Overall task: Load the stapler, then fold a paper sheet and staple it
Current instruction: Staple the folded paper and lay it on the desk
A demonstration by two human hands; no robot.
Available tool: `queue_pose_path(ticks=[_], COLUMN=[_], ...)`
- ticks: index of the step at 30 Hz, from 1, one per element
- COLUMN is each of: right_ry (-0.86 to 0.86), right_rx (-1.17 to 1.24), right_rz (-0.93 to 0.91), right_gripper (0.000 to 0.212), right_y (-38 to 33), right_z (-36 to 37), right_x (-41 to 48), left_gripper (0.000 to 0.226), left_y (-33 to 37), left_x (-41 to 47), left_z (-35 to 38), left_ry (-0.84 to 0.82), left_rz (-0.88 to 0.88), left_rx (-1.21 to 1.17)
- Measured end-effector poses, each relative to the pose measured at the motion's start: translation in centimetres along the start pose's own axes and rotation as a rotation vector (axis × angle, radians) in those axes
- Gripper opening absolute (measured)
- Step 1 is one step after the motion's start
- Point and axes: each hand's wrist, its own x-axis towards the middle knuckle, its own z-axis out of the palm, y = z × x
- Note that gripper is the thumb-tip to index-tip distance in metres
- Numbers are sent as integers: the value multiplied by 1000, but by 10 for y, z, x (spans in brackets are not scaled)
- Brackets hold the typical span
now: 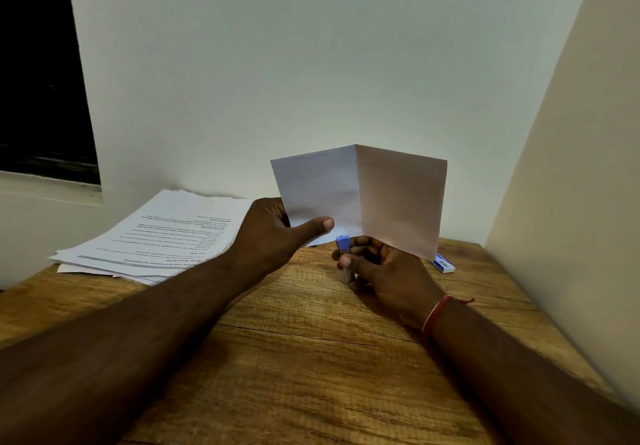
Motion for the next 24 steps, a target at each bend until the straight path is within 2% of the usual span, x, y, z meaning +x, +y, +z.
queue_pose_path(ticks=[7,11,14,16,18,21,24], right_ry=[22,34,81,122,135,85,84], right_rx=[-3,35,77,79,60,80,121], right_rz=[14,23,14,13,38,43,33], right_gripper=[16,19,20,15,14,22,22], right_y=[3,1,-2,-2,0,3,2], right_z=[1,2,7,10,12,7,-4], right_x=[2,2,3,5,7,6,6], left_gripper=[29,54,24,13,13,19,14], left_y=[-2,-4,-1,2,0,-1,-3], left_x=[0,1,1,-1,-1,0,1], left_z=[1,0,1,2,2,3,2], left_ry=[6,7,16,9,6,14,25], left_rz=[6,20,10,12,9,-17,-34], left_rx=[14,20,-11,-32,-38,-30,-61])
